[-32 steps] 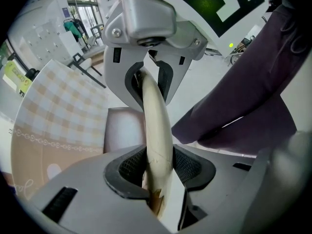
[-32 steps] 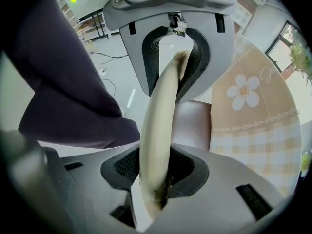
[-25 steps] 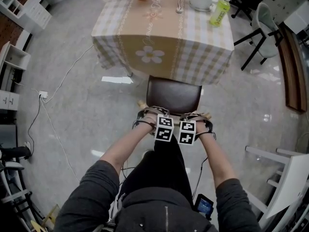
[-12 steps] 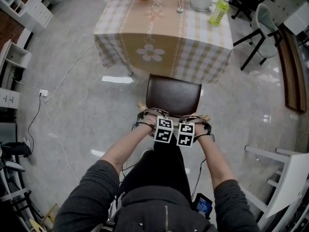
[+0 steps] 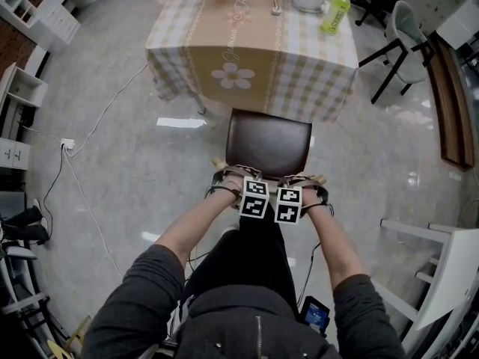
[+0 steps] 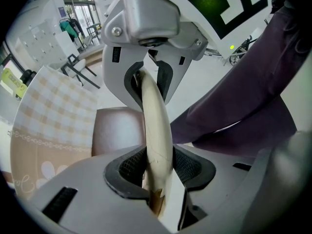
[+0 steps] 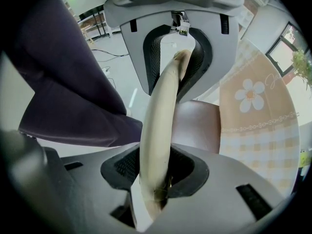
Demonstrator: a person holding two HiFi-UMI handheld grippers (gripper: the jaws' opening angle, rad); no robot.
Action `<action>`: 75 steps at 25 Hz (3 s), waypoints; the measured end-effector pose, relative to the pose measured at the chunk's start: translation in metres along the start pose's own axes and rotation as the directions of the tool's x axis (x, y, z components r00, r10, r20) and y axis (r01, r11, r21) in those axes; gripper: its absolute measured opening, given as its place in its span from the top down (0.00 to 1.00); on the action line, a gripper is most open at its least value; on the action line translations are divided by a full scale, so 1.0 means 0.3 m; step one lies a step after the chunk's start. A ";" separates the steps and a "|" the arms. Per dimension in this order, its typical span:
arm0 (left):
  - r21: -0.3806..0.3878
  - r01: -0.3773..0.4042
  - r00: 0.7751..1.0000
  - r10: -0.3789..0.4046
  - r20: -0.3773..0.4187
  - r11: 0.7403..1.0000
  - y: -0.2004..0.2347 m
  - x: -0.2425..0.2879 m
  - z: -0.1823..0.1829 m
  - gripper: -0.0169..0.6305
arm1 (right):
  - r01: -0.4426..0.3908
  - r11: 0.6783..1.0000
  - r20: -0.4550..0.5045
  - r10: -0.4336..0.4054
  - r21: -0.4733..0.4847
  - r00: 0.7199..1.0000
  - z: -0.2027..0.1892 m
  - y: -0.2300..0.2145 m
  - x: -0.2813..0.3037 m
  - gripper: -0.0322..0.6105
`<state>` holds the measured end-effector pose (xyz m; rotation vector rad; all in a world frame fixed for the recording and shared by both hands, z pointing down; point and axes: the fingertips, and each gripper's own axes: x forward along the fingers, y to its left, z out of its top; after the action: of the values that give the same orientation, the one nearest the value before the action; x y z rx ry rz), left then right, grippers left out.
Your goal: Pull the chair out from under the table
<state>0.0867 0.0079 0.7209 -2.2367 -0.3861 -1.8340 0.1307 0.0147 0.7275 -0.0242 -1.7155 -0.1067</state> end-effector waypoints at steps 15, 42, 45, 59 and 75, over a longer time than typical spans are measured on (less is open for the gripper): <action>0.014 0.004 1.000 -0.004 0.000 1.000 -0.119 0.009 0.004 0.73 | -0.001 1.000 -0.002 0.001 0.016 1.000 0.045 0.113 0.008 0.74; -0.046 -0.062 0.998 0.063 0.016 0.997 -0.265 0.000 0.032 0.67 | 0.067 0.997 -0.026 -0.068 -0.026 0.997 0.056 0.261 0.001 0.73; -0.078 -0.070 0.997 0.073 0.035 0.994 -0.271 -0.030 0.016 0.66 | 0.055 0.998 -0.024 -0.055 0.007 0.998 0.059 0.266 -0.020 0.72; -0.257 -0.041 0.983 0.085 0.165 0.966 -0.311 -0.183 -0.009 0.65 | 0.093 0.977 0.078 -0.110 0.190 0.991 0.142 0.256 -0.194 0.69; -0.560 -0.105 0.843 0.372 0.388 0.822 -0.204 -0.516 0.050 0.65 | 0.029 0.569 0.387 -0.595 0.822 0.705 0.150 0.094 -0.638 0.68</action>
<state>0.0510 0.0609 0.5664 -2.9414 0.3827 -1.3261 0.1166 0.0554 0.5336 1.0619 -2.3075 0.4330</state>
